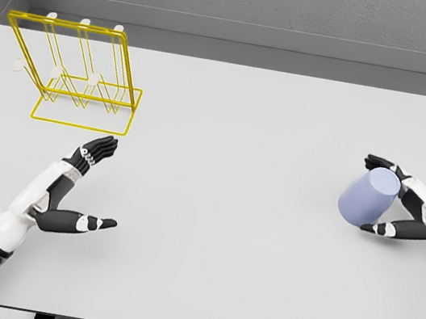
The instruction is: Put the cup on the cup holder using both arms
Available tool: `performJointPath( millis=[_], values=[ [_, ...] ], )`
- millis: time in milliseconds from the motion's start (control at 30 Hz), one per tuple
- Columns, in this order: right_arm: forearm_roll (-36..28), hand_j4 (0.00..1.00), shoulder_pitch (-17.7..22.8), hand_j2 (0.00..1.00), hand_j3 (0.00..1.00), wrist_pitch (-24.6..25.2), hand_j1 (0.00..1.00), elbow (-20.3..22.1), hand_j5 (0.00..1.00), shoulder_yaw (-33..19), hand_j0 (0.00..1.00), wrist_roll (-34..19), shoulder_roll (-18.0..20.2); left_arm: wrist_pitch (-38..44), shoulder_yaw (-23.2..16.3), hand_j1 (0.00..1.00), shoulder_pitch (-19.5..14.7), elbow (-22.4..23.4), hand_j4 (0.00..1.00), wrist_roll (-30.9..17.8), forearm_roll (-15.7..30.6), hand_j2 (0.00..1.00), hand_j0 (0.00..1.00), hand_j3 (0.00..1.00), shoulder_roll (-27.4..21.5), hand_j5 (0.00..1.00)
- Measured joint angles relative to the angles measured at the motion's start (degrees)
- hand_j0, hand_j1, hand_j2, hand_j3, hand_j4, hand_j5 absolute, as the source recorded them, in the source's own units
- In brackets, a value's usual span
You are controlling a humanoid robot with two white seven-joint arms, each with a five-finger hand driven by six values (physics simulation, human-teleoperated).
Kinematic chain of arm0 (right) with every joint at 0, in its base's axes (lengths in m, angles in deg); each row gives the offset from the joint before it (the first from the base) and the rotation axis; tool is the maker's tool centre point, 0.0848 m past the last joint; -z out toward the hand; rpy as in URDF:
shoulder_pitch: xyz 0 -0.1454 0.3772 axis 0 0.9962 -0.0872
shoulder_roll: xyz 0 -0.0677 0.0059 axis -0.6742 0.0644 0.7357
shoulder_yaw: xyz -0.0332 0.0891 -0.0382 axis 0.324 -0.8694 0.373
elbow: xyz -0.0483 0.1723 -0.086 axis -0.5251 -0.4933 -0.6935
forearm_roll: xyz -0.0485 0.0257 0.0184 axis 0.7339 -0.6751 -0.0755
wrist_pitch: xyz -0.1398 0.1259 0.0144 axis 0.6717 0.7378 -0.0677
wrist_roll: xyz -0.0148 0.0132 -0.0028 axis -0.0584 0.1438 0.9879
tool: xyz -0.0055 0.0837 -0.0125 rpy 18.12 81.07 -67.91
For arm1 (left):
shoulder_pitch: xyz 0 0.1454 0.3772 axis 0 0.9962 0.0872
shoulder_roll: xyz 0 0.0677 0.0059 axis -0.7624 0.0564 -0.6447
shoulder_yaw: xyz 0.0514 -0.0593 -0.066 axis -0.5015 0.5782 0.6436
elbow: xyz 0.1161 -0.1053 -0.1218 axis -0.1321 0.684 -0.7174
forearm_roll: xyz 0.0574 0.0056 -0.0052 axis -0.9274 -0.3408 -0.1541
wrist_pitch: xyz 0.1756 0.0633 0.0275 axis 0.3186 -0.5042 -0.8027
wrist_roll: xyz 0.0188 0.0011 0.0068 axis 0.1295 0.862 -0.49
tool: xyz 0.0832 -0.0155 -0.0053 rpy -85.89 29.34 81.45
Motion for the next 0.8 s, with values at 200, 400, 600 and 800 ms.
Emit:
performJointPath(
  millis=[200,400,600,800],
  values=[
    [-0.12,0.83,-0.44,0.83,0.83,0.10,0.83,-0.90,0.83,-0.11,0.83,0.03,-0.06,0.00,0.00,1.00,0.09,0.00,1.00,0.01,-0.05,1.00,1.00,1.00,0.65,1.00],
    [0.01,0.74,-1.05,0.74,0.74,0.09,0.74,-1.14,0.74,0.53,0.74,0.05,-0.07,0.00,0.07,1.00,0.09,0.00,1.00,0.11,-0.07,1.00,1.00,1.00,1.07,1.00],
    [-0.28,0.73,-1.05,0.73,0.73,0.17,0.73,-1.07,0.73,0.72,0.73,0.03,-0.07,0.00,0.09,1.00,0.18,0.00,1.00,0.17,-0.07,1.00,1.00,1.00,1.04,1.00],
    [0.16,0.70,-1.32,0.70,0.70,0.03,0.70,-0.86,0.70,0.89,0.70,0.00,-0.02,0.00,0.09,1.00,0.35,-0.07,1.00,0.15,-0.04,1.00,1.00,1.00,1.03,1.00]
  ],
)
